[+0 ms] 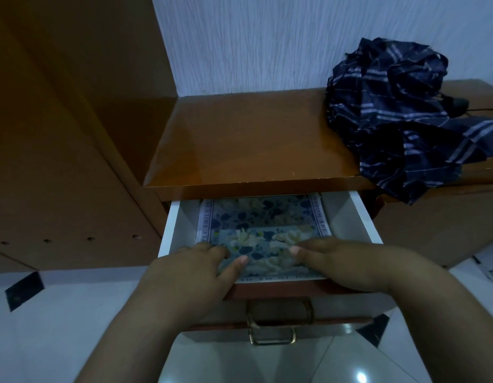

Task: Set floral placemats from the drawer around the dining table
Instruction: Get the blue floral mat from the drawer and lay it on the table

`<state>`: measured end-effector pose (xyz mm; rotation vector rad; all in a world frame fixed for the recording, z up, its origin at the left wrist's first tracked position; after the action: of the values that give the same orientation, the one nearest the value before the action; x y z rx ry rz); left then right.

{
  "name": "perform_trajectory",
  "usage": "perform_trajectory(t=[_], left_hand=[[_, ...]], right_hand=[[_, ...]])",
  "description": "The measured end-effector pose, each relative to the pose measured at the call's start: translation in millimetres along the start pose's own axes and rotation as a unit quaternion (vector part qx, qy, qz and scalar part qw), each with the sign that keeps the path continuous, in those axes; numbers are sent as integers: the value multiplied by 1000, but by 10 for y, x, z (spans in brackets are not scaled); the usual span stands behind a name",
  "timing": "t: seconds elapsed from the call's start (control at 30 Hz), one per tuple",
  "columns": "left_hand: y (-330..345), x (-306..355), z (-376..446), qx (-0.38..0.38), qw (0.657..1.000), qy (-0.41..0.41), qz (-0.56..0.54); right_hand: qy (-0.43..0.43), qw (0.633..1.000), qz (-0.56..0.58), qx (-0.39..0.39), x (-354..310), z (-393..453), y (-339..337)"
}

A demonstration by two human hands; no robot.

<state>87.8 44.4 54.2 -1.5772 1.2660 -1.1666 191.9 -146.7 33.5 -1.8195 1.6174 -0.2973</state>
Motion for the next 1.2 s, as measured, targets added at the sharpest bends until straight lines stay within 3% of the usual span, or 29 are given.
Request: perform_trajectory(t=[0.2, 0.37, 0.5, 0.57, 0.67, 0.77, 0.87, 1.03, 1.13, 1.2], left_hand=[[-41, -6, -5, 28, 1000, -5, -12], [-67, -17, 37, 65, 995, 11, -76], [-140, 83, 62, 94, 990, 39, -93], [-191, 191, 70, 110, 987, 58, -104], [-256, 346, 73, 141, 980, 91, -108], [-277, 443, 91, 167, 972, 117, -121], [-302, 497, 141, 194, 965, 132, -121], [-337, 488, 184, 244, 956, 143, -76], [-450, 486, 76, 300, 940, 147, -72], [-524, 490, -1, 324, 930, 157, -70]], right_hand=[[-34, 985, 86, 146, 88, -123, -337], [-67, 979, 117, 155, 188, -206, -448], [-74, 969, 70, 223, 130, -239, -586], [-72, 958, 54, 273, 62, -277, -684], [-103, 921, 158, 340, 89, -402, -799], [-112, 907, 136, 382, 117, -522, -812], [-110, 918, 168, 343, 119, -529, -803], [-125, 919, 308, 211, 155, -359, -653], [-101, 856, 499, 90, 263, -349, -630], [-56, 827, 555, 72, 380, -340, -655]])
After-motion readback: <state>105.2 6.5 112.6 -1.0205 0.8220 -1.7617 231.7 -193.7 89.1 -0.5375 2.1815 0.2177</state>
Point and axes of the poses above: each hand's wrist, its own z-axis towards the middle knuckle, its own y-axis out of the palm, x = y × z, the point moved 9 cm from there along z, towards the middle knuckle, and after that the axes turned 14 degrees about y, right-handed, at the moved point
